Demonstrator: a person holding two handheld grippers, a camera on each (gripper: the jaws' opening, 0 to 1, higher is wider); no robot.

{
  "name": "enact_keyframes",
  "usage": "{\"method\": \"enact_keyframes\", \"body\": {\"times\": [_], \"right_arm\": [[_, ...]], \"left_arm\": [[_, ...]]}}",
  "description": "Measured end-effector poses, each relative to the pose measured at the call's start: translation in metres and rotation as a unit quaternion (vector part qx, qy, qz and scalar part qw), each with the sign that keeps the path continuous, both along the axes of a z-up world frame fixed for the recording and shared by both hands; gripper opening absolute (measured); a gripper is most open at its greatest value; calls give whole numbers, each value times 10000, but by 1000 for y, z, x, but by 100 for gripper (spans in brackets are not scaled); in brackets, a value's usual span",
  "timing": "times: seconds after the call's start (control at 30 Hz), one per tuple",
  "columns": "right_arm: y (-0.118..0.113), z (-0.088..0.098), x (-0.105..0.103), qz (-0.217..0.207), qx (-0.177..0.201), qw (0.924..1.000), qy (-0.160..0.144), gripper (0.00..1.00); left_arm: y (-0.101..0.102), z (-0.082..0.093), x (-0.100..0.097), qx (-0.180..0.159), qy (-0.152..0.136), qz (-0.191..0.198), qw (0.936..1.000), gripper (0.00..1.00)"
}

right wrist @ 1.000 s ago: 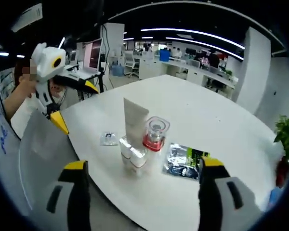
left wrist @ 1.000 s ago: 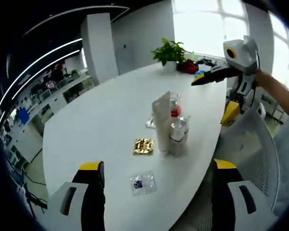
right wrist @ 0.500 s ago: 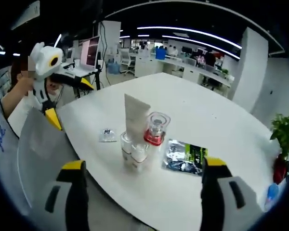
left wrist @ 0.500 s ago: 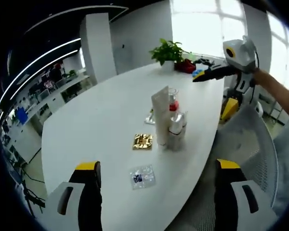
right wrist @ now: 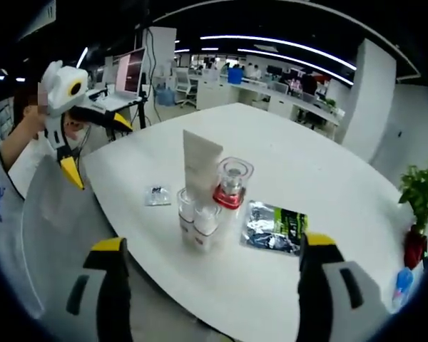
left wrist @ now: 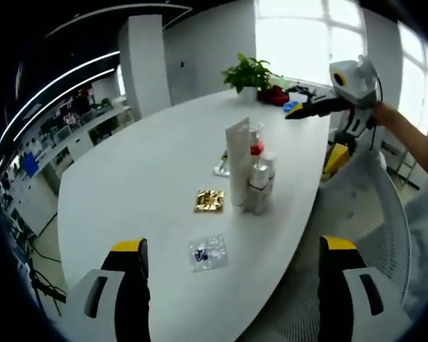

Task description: Arrange the skincare products in the storage area until every visible bottle or jar stands upright without overlapping.

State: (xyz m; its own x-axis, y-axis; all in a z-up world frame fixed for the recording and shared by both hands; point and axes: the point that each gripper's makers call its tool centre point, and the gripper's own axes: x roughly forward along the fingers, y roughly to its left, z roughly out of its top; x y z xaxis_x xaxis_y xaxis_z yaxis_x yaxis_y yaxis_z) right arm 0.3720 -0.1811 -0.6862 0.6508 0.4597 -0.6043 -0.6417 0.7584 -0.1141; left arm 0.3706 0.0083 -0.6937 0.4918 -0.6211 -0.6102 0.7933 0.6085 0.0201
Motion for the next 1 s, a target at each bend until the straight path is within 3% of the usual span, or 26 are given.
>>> {"method": "enact_keyframes", "body": {"times": [0.17, 0.3, 0.4, 0.63, 0.87, 1.0], "right_arm": [[-5, -5, 6, 79, -89, 9999, 84, 100], [-15, -5, 17, -146, 147, 9997, 108, 100], [-19, -6, 21, -22, 162, 9998, 143, 100], [-38, -25, 36, 59, -395, 9986, 361, 100], [-49, -43, 57, 83, -580, 9978, 304, 100], [-49, -56, 64, 154, -553, 9974, 438, 92]], "left_arm": [[-4, -2, 2, 18, 42, -17, 10000, 97], [-3, -4, 7, -29, 78, 77, 9999, 97], [-3, -6, 12, -8, 88, 157, 9998, 97], [-8, -9, 22, -51, 142, 357, 9992, 97], [-7, -13, 28, -24, 206, 478, 9986, 97], [-5, -15, 29, -52, 265, 567, 9980, 97]]}}
